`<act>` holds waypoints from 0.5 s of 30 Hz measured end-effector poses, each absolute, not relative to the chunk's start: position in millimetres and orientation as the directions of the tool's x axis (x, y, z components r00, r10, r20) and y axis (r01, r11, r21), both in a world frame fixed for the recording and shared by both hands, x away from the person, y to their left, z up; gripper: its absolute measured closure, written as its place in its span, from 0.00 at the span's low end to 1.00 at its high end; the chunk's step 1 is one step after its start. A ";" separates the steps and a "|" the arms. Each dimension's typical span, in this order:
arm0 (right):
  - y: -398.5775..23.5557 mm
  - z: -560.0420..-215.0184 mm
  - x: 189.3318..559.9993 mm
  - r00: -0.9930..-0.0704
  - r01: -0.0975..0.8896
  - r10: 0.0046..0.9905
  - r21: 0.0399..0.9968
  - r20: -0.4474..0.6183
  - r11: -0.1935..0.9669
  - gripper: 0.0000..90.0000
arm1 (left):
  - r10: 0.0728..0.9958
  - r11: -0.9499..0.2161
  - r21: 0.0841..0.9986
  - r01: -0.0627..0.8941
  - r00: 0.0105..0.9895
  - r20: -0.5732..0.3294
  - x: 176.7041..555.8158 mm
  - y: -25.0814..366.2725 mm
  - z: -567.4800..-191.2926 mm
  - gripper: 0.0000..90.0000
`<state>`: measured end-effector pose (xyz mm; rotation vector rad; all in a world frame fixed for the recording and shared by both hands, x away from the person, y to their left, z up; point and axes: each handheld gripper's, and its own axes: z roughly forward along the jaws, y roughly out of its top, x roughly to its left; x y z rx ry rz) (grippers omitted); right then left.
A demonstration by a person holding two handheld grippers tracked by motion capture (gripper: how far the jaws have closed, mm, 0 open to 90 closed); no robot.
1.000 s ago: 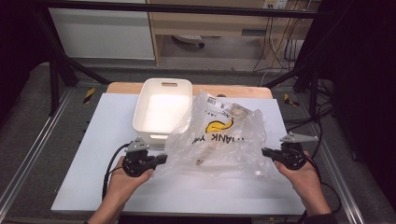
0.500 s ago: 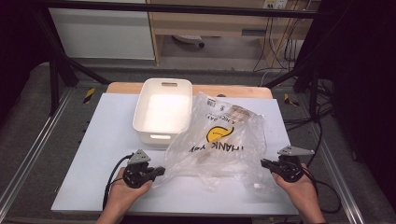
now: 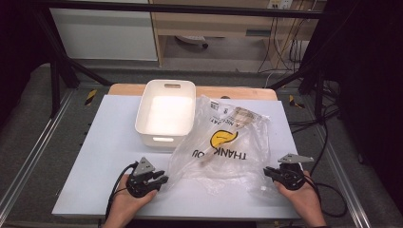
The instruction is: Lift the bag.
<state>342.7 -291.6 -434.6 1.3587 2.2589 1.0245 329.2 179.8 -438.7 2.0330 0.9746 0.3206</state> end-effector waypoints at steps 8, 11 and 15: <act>-288.7 -429.5 344.1 -0.475 0.602 0.875 0.760 0.096 0.243 0.44 | 0.773 -0.252 0.843 0.476 0.622 -0.120 328.9 179.8 -427.8 0.27; -290.0 -426.1 343.6 -0.460 0.576 0.884 0.785 0.081 0.228 0.29 | 0.783 -0.220 0.857 0.465 0.609 -0.129 328.9 179.9 -422.8 0.17; -292.2 -420.7 343.0 -0.437 0.545 0.896 0.815 0.077 0.196 0.17 | 0.781 -0.176 0.879 0.444 0.606 -0.150 328.8 184.4 -414.8 0.12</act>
